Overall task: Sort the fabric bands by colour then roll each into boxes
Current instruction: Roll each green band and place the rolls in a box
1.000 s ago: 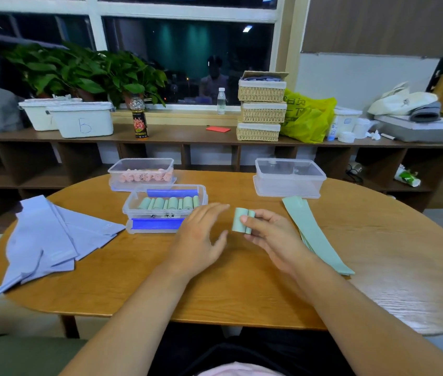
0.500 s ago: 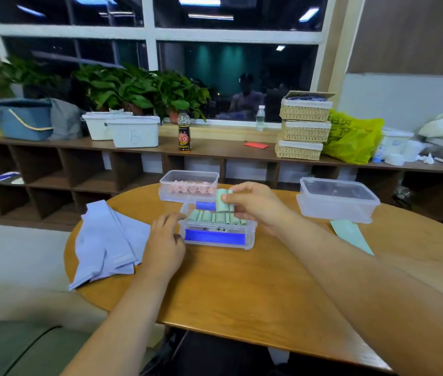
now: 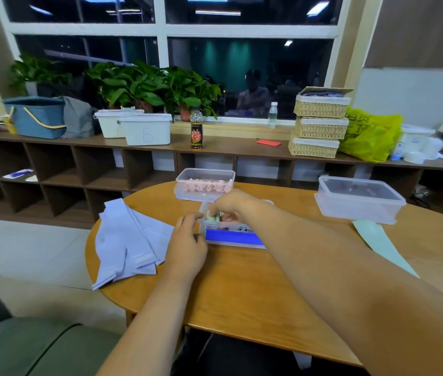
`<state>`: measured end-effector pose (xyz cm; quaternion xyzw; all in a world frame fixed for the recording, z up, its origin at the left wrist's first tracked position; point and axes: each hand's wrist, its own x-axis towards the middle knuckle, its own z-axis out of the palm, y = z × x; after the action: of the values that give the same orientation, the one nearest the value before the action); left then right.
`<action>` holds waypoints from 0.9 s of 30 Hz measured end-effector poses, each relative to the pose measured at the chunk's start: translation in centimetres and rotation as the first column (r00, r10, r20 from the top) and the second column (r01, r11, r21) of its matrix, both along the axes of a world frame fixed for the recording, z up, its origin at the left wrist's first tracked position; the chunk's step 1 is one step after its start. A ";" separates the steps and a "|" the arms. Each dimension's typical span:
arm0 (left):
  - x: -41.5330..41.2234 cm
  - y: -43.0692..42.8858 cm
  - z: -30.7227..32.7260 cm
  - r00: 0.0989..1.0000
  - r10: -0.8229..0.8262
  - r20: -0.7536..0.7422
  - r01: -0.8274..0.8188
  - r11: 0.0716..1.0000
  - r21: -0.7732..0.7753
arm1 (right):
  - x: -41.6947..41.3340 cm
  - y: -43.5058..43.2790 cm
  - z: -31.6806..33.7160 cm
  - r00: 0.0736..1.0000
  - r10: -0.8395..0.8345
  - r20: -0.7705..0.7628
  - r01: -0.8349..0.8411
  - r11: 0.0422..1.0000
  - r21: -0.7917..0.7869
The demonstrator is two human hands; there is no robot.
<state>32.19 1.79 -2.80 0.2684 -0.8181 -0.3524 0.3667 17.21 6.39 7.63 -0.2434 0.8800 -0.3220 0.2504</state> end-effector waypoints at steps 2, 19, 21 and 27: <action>0.0 0.0 0.0 1.000 -0.006 -0.015 0.007 1.000 0.020 | 0.0 -0.3 -0.1 0.999 0.038 -0.016 -0.037 0.997 0.070; -0.2 -0.2 -0.2 0.999 -0.014 -0.034 0.017 0.998 0.068 | 1.1 -0.8 0.0 0.893 0.333 -0.302 -0.182 0.882 0.436; -0.2 -0.1 -0.2 1.000 -0.013 -0.028 0.015 0.997 0.074 | 1.2 -0.8 -0.2 0.874 0.348 -0.340 -0.172 0.875 0.452; -0.2 -0.1 -0.2 1.000 -0.020 -0.021 0.022 0.997 0.077 | 1.0 -1.6 -0.9 0.861 0.339 -0.378 -0.145 0.878 0.457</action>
<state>32.01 1.69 -2.96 0.2701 -0.8029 -0.3902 0.3608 18.18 4.77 6.75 -0.3632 0.9227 -0.0290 0.1262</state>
